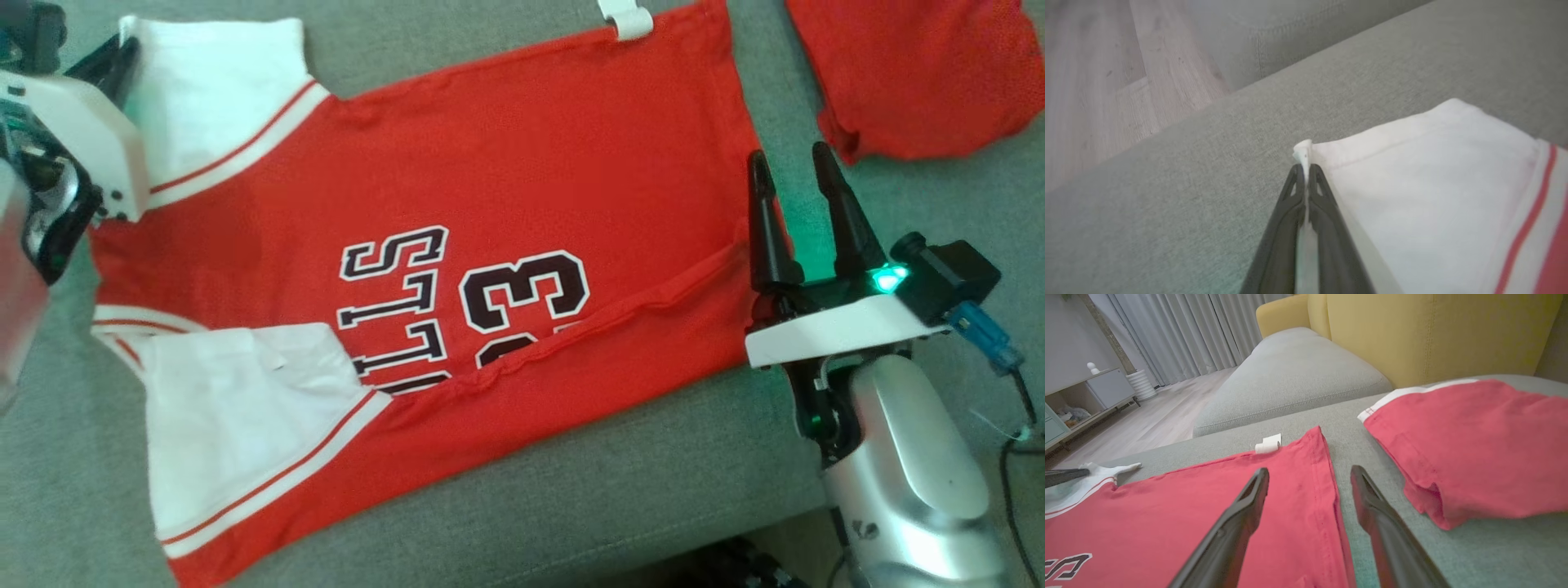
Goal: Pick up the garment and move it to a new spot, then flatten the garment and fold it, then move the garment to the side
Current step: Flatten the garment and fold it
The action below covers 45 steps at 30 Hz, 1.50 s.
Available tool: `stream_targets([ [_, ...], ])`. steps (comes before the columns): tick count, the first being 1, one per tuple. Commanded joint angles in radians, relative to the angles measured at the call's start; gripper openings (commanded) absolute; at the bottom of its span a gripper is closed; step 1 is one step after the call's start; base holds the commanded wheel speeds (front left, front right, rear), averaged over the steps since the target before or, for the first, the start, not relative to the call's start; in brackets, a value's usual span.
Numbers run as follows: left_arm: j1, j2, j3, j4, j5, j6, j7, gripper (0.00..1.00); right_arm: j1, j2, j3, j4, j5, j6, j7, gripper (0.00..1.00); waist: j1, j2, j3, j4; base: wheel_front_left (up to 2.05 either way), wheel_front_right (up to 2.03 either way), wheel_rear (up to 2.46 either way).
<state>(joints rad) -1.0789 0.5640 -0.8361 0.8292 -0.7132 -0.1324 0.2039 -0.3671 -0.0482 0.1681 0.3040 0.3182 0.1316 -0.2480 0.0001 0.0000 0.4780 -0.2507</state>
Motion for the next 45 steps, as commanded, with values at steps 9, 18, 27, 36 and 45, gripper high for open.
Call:
stream_targets([
  [9,0.026,0.034,-0.024,-0.133,0.054,0.027,-0.307,0.00,0.034,-0.002,-0.075,-0.038,-0.088,-0.001,0.042,1.00,-0.0001,0.0000,-0.148,0.126,0.00,0.00,0.00],
  [18,0.170,0.058,-0.029,-0.395,0.057,0.132,-0.362,0.00,0.003,-0.005,-0.184,-0.104,-0.188,-0.001,0.177,1.00,-0.0001,0.0000,-0.195,0.207,0.00,0.00,0.00],
  [27,0.308,0.100,-0.049,-0.682,0.059,0.255,-0.325,0.00,-0.202,-0.085,-0.214,0.033,-0.241,-0.001,0.452,1.00,-0.0001,0.0000,-0.198,0.255,0.00,0.00,0.00],
  [36,0.297,0.099,-0.065,-0.803,0.076,0.284,-0.280,0.00,-0.408,-0.138,-0.248,0.367,-0.296,-0.001,0.547,1.00,-0.0001,0.0000,-0.127,0.305,0.00,0.00,0.00],
  [45,0.226,0.073,-0.066,-0.824,0.096,0.276,-0.265,0.00,-0.559,-0.204,-0.221,0.601,-0.370,-0.001,0.580,0.22,-0.0001,0.0000,-0.034,0.340,0.00,0.00,0.00],
])
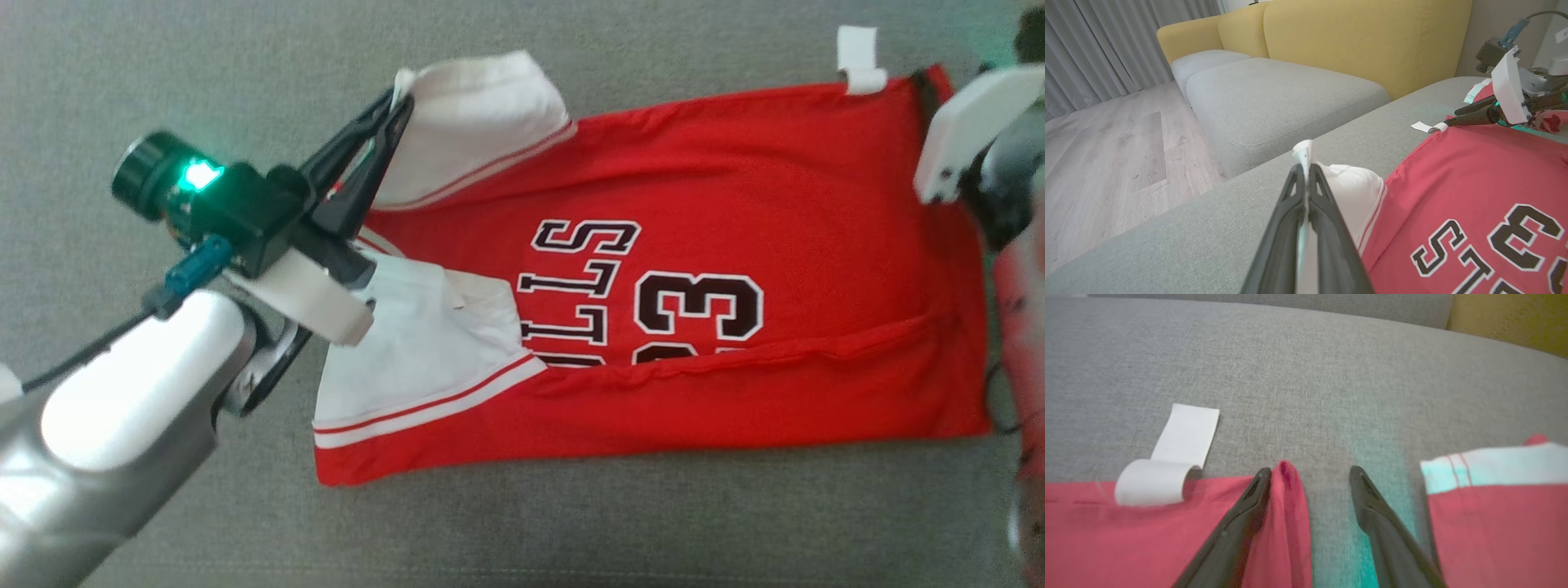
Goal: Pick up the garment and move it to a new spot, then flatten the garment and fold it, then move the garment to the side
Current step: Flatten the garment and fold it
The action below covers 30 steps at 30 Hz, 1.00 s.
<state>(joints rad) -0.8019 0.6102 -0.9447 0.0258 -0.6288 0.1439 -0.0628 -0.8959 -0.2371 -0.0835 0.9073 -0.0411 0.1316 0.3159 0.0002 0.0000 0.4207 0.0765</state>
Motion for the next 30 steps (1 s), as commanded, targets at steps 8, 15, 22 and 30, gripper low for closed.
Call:
stream_targets([
  [8,-0.105,0.014,0.065,0.054,0.007,-0.013,-0.016,0.00,-0.138,-0.041,0.111,0.085,0.071,-0.001,-0.043,0.00,-0.0002,0.0000,0.022,-0.005,0.00,0.00,0.00],
  [15,-0.143,0.026,0.100,0.129,-0.011,-0.021,-0.032,0.00,-0.186,-0.018,0.180,0.088,0.185,-0.001,-0.123,0.00,-0.0002,0.0000,-0.014,-0.044,0.00,0.00,0.00],
  [22,-0.235,0.016,0.128,0.269,-0.023,-0.059,-0.040,0.00,-0.240,-0.018,0.270,0.058,0.320,-0.001,-0.196,0.00,-0.0002,0.0000,-0.024,-0.084,0.00,0.00,0.00],
  [30,-0.389,-0.033,0.153,0.484,-0.011,-0.097,-0.083,0.00,-0.316,-0.018,0.347,0.045,0.417,-0.001,-0.293,0.00,-0.0002,0.0000,-0.007,-0.112,0.00,0.00,0.00],
])
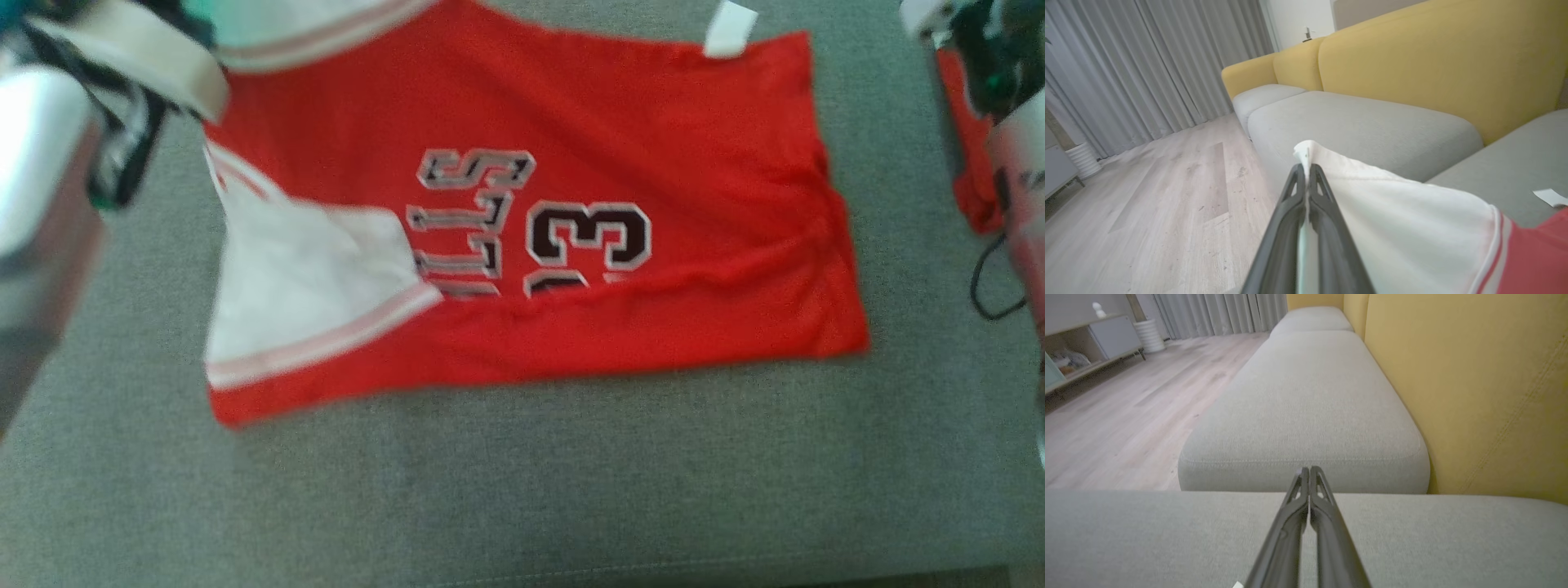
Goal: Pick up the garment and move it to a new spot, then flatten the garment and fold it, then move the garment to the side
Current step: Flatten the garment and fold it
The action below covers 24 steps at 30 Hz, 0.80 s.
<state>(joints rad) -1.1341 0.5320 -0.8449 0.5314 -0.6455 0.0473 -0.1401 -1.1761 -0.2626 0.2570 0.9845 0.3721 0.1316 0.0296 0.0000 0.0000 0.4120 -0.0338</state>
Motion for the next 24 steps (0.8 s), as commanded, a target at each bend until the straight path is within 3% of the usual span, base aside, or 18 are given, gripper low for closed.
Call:
stream_targets([
  [1,-0.077,0.037,0.058,0.009,0.007,-0.004,-0.017,0.00,-0.047,0.009,0.009,-0.027,0.013,-0.001,-0.020,0.00,0.0000,0.0000,0.003,-0.004,0.00,0.00,0.00],
  [11,-0.154,-0.053,0.033,0.243,0.017,-0.075,-0.072,0.00,-0.071,0.030,0.055,0.062,0.075,-0.001,-0.100,0.00,0.0000,0.0000,-0.004,-0.007,0.00,0.00,0.00],
  [12,-0.148,-0.060,0.025,0.259,0.017,-0.085,-0.070,0.06,-0.064,0.029,0.061,0.068,0.084,-0.001,-0.107,0.00,0.0000,0.0000,-0.007,-0.006,0.00,0.00,0.00],
  [13,-0.143,-0.066,0.020,0.273,0.018,-0.088,-0.073,0.59,-0.056,0.028,0.067,0.072,0.092,-0.001,-0.114,0.00,0.0000,0.0000,-0.010,-0.005,0.00,0.00,0.00],
  [14,-0.140,-0.071,0.017,0.285,0.020,-0.088,-0.078,1.00,-0.049,0.025,0.073,0.076,0.099,-0.001,-0.121,0.00,0.0000,0.0000,-0.013,-0.004,0.00,0.00,0.00],
  [17,-0.130,-0.083,0.019,0.308,0.019,-0.088,-0.096,1.00,-0.032,0.017,0.082,0.078,0.128,-0.001,-0.152,0.00,0.0000,0.0000,-0.025,0.003,0.00,0.00,0.00],
  [18,-0.125,-0.087,0.022,0.312,0.018,-0.088,-0.101,1.00,-0.025,0.015,0.084,0.076,0.140,-0.001,-0.163,0.20,0.0000,0.0000,-0.031,0.005,0.00,0.00,0.00],
  [19,-0.119,-0.090,0.025,0.313,0.018,-0.086,-0.107,1.00,-0.018,0.011,0.089,0.072,0.148,-0.001,-0.176,0.88,0.0000,0.0000,-0.039,0.008,0.00,0.00,0.00],
  [20,-0.112,-0.093,0.030,0.312,0.018,-0.083,-0.111,1.00,-0.009,0.009,0.093,0.069,0.158,-0.001,-0.187,1.00,0.0000,0.0000,-0.048,0.010,0.00,0.00,0.00],
  [24,-0.048,-0.092,0.063,0.258,0.025,-0.058,-0.121,1.00,0.055,-0.001,0.120,0.027,0.199,-0.001,-0.250,1.00,0.0000,0.0000,-0.109,0.017,0.00,0.00,0.00],
])
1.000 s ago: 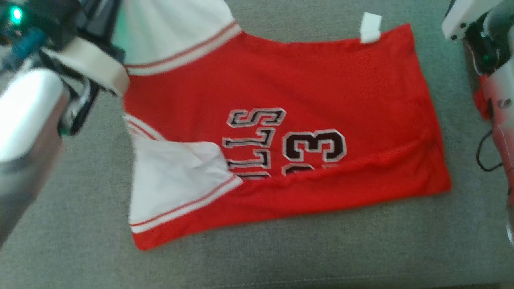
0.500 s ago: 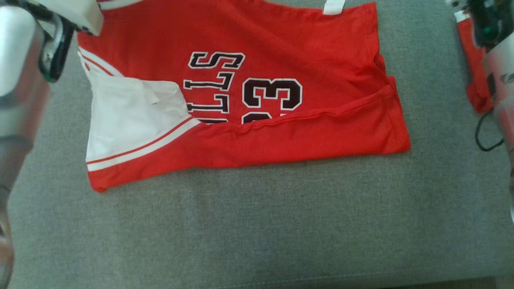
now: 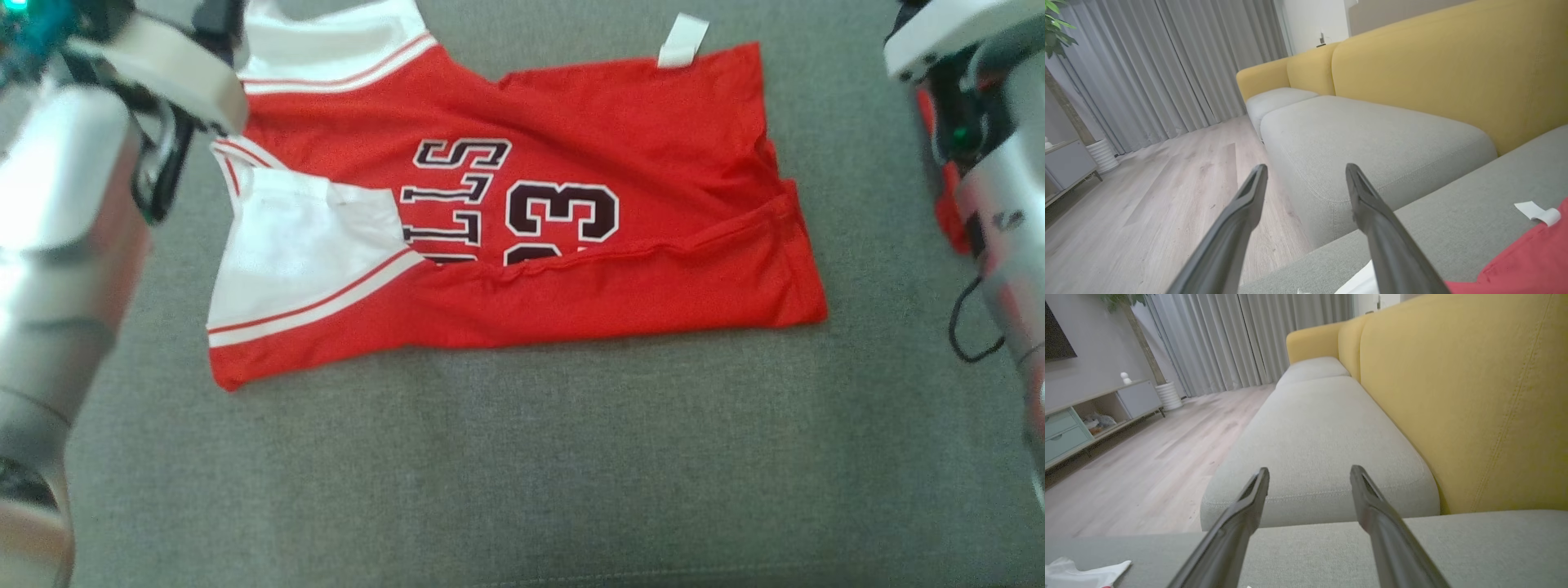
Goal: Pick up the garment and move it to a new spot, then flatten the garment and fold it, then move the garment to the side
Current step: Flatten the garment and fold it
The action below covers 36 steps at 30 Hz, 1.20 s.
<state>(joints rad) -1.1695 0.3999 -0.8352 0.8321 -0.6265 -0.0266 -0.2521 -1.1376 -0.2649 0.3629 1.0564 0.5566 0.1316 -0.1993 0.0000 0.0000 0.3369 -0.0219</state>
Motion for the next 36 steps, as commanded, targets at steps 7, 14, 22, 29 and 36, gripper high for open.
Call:
stream_targets([
  [7,0.176,0.061,0.174,-0.291,0.045,0.108,-0.009,1.00,0.152,0.002,0.009,-0.147,0.040,-0.001,-0.060,1.00,0.0000,0.0000,-0.121,0.011,0.00,0.00,0.00],
  [14,0.526,0.048,0.324,-0.613,0.100,0.236,-0.010,1.00,0.429,0.067,-0.144,-0.417,-0.057,-0.001,-0.062,1.00,0.0000,0.0000,-0.201,0.006,0.00,0.00,0.00],
  [22,0.916,-0.077,0.461,-0.776,0.141,0.258,-0.010,1.00,0.769,0.202,-0.260,-0.642,-0.193,-0.001,-0.062,1.00,0.0000,0.0000,-0.246,-0.007,0.00,0.00,0.00],
  [29,1.015,-0.159,0.535,-0.805,0.227,0.200,-0.010,1.00,0.869,0.214,-0.245,-0.703,-0.196,-0.001,-0.060,1.00,0.0000,0.0000,-0.225,-0.004,0.00,0.00,0.00],
  [36,0.955,-0.209,0.550,-0.789,0.295,0.132,-0.010,1.00,0.765,0.214,-0.317,-0.692,-0.265,-0.001,0.058,1.00,0.0000,0.0000,-0.130,0.042,0.00,0.00,0.00],
])
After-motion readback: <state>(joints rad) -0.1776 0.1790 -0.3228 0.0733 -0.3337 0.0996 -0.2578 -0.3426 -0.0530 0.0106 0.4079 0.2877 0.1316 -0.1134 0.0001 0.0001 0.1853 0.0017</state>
